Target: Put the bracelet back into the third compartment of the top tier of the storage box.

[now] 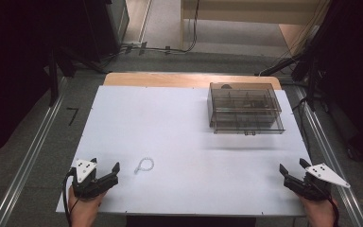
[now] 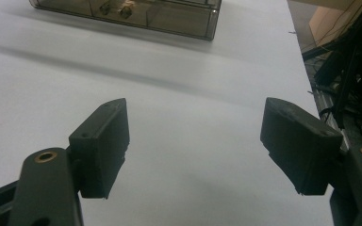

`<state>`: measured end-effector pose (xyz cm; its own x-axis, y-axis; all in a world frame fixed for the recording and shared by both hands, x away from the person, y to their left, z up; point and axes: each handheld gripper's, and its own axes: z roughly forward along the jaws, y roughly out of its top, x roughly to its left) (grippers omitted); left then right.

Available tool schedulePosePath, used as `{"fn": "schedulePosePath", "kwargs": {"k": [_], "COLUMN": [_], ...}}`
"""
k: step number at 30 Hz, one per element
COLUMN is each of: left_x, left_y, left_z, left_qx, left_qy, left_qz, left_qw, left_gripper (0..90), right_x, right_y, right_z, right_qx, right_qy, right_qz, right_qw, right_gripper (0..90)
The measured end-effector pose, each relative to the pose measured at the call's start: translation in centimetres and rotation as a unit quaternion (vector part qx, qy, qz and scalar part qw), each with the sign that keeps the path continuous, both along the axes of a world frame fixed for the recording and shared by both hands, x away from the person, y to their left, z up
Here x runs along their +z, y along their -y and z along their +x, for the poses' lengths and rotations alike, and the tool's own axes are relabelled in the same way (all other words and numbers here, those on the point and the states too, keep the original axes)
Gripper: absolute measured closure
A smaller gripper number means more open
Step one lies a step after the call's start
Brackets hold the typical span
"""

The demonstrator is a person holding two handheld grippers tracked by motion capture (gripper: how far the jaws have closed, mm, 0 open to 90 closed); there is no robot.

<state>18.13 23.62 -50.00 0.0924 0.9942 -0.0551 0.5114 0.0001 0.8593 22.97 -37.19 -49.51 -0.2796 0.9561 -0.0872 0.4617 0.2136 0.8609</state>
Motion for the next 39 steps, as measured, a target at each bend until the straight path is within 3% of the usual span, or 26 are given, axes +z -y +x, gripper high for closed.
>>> {"fn": "schedulePosePath", "kwargs": {"k": [14,39], "left_x": [0.0,-0.7], "left_y": [0.1,1.8], "left_z": [0.0,0.7], "left_qx": [-0.006,-0.059], "left_qy": [-0.002,-0.033], "left_qz": [-0.003,0.002], "left_qw": [1.0000,0.9977], "left_gripper": [19.1,24.8], "right_x": [-0.1,-0.2], "right_y": [0.0,-0.3], "right_z": [0.0,0.2], "right_qx": [-0.002,0.004], "right_qy": [-0.004,-0.012], "right_qz": [-0.001,-0.004], "right_qw": [1.0000,0.9999], "right_gripper": [22.5,22.5]}}
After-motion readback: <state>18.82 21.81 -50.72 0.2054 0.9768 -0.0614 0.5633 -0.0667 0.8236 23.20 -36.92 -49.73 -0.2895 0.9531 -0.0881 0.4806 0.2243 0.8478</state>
